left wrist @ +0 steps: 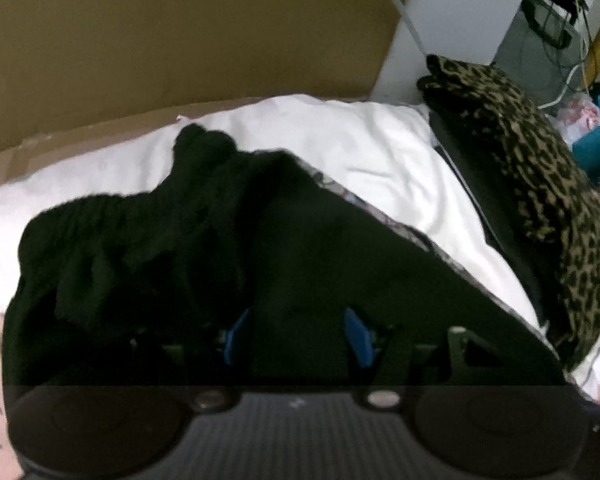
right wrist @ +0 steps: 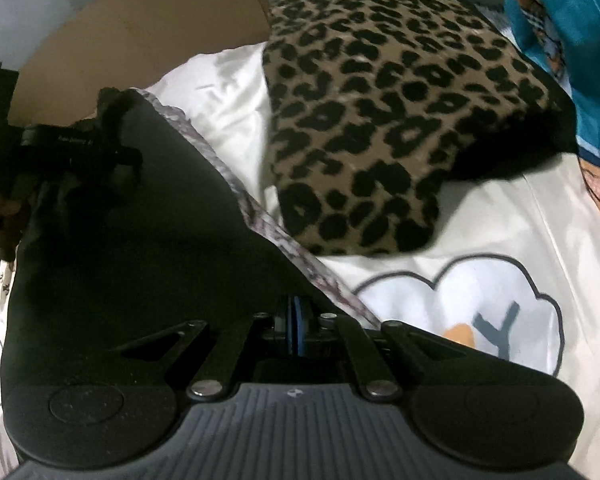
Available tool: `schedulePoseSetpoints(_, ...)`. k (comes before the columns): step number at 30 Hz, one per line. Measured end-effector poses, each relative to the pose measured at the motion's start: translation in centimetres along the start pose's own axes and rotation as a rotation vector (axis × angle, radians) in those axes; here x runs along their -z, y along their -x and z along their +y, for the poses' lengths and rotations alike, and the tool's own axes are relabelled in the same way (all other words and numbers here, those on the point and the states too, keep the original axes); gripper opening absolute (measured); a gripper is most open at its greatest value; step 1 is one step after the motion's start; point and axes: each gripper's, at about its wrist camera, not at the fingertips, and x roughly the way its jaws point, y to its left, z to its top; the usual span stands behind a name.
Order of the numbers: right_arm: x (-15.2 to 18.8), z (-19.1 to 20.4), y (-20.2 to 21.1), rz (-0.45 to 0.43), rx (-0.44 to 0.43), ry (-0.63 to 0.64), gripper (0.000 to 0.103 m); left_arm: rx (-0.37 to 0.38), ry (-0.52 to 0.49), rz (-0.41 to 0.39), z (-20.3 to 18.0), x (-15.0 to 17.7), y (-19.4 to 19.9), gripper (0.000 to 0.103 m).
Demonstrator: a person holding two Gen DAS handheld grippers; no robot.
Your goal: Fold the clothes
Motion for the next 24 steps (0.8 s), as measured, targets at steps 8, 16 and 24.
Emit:
schedulePoseSetpoints(8, 1.4, -1.2, 0.7, -0.001, 0.022, -0.004, 0.007, -0.015, 0.022, 0.016, -0.2, -1.4, -0.8, 0.063)
schedulePoseSetpoints(16, 2.2, -3.0, 2.0, -0.004, 0.052, -0.029, 0.007, 0.014, 0.028, -0.049, 0.0, -2.5, 4.0, 0.061)
schedulePoseSetpoints(24, 2.3, -4.4, 4.2, -0.037, 0.121, -0.06, 0.007, 0.021, 0.022, -0.085, 2.1, -1.3, 9.8, 0.062)
